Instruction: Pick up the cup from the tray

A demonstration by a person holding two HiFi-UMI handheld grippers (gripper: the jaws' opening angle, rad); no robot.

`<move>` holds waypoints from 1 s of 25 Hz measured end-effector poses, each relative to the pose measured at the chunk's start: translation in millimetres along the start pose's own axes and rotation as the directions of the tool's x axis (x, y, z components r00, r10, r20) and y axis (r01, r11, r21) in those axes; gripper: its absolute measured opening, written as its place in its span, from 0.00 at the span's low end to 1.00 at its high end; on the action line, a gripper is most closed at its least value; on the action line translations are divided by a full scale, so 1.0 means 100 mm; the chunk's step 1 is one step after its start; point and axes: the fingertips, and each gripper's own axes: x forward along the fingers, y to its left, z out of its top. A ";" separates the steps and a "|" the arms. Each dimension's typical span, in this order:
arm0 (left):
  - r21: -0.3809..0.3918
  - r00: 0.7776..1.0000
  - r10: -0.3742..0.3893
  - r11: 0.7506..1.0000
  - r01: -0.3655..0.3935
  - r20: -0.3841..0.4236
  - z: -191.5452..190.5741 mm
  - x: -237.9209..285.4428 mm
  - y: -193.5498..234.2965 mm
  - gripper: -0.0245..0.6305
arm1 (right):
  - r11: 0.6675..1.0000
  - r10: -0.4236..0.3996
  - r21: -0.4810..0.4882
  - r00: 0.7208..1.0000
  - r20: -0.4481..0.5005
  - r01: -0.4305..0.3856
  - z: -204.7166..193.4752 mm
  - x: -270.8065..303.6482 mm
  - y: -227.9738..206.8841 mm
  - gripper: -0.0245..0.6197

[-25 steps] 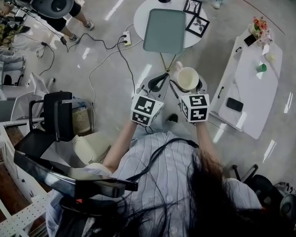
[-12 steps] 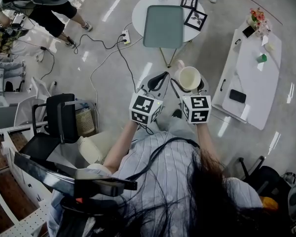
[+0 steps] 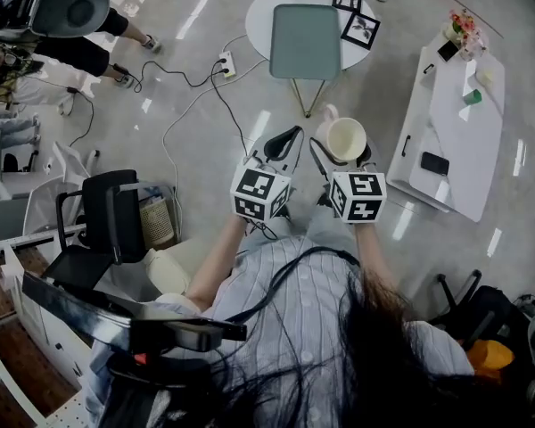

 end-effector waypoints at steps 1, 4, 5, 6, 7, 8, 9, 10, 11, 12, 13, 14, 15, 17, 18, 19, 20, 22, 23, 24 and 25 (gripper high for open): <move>-0.003 1.000 -0.002 1.000 0.002 0.002 -0.01 -0.05 0.03 0.06 | 1.000 -0.002 0.008 1.000 0.005 0.002 -0.01 0.00 0.06 0.70; -0.012 1.000 -0.007 1.000 0.007 0.012 -0.04 -0.20 0.12 0.06 | 1.000 -0.004 0.031 1.000 0.016 0.004 -0.03 0.00 0.25 0.70; -0.012 1.000 -0.008 1.000 0.009 0.016 -0.04 -0.25 0.15 0.06 | 0.999 -0.006 0.034 1.000 0.017 0.006 -0.03 0.00 0.30 0.70; -0.012 1.000 -0.010 1.000 0.010 0.020 -0.04 -0.30 0.19 0.06 | 0.999 -0.009 0.033 1.000 0.017 0.009 -0.04 0.00 0.36 0.70; -0.011 1.000 -0.010 1.000 0.010 0.022 -0.04 -0.35 0.23 0.06 | 0.999 -0.012 0.030 1.000 0.017 0.011 -0.04 0.01 0.41 0.70; -0.012 1.000 -0.009 1.000 0.009 0.025 -0.04 -0.39 0.27 0.06 | 1.000 -0.013 0.025 1.000 0.015 0.012 -0.05 0.02 0.46 0.70; -0.013 1.000 -0.007 1.000 0.007 0.027 -0.05 -0.43 0.30 0.06 | 1.000 -0.013 0.022 1.000 0.014 0.013 -0.05 0.03 0.51 0.70; -0.014 1.000 -0.006 1.000 0.006 0.028 -0.05 -0.47 0.34 0.06 | 1.000 -0.014 0.019 1.000 0.013 0.014 -0.06 0.04 0.56 0.70; -0.014 1.000 -0.005 1.000 0.005 0.029 -0.06 -0.51 0.37 0.06 | 1.000 -0.016 0.016 1.000 0.013 0.015 -0.06 0.04 0.60 0.70; -0.013 1.000 -0.005 1.000 0.006 0.031 -0.07 -0.54 0.38 0.06 | 1.000 -0.017 0.013 1.000 0.012 0.017 -0.07 0.04 0.63 0.70; -0.012 0.999 -0.006 1.000 0.006 0.032 -0.08 -0.57 0.40 0.06 | 1.000 -0.019 0.010 1.000 0.012 0.019 -0.08 0.03 0.67 0.70; -0.013 0.999 -0.007 1.000 0.007 0.034 -0.09 -0.60 0.41 0.06 | 1.000 -0.020 0.007 1.000 0.011 0.020 -0.09 0.02 0.70 0.70; -0.015 0.999 -0.007 1.000 0.008 0.037 -0.10 -0.63 0.42 0.06 | 1.000 -0.020 0.003 1.000 0.010 0.020 -0.09 0.02 0.73 0.70; -0.018 0.999 -0.010 1.000 0.011 0.042 -0.11 -0.67 0.42 0.06 | 1.000 -0.020 -0.007 1.000 0.009 0.020 -0.10 0.01 0.78 0.70; -0.020 0.999 -0.012 1.000 0.013 0.044 -0.12 -0.68 0.42 0.06 | 1.000 -0.020 -0.013 1.000 0.009 0.020 -0.11 0.00 0.79 0.70; -0.020 0.999 -0.014 1.000 0.015 0.045 -0.13 -0.70 0.42 0.06 | 1.000 -0.021 -0.016 1.000 0.010 0.021 -0.11 -0.01 0.81 0.70; -0.021 0.999 -0.016 1.000 0.017 0.044 -0.14 -0.71 0.41 0.06 | 1.000 -0.023 -0.017 1.000 0.011 0.023 -0.12 -0.03 0.83 0.70; -0.022 0.999 -0.017 1.000 0.018 0.043 -0.17 -0.75 0.40 0.06 | 0.999 -0.026 -0.018 1.000 0.014 0.026 -0.13 -0.05 0.86 0.70; -0.022 0.999 -0.017 1.000 0.018 0.043 -0.17 -0.77 0.41 0.06 | 0.999 -0.027 -0.020 1.000 0.015 0.028 -0.13 -0.07 0.88 0.70; -0.023 0.999 -0.017 1.000 0.018 0.044 -0.18 -0.78 0.41 0.06 | 0.999 -0.029 -0.021 0.999 0.016 0.029 -0.13 -0.07 0.89 0.70; -0.023 0.999 -0.017 1.000 0.018 0.045 -0.18 -0.80 0.42 0.06 | 0.999 -0.030 -0.022 0.999 0.018 0.030 -0.13 -0.08 0.91 0.70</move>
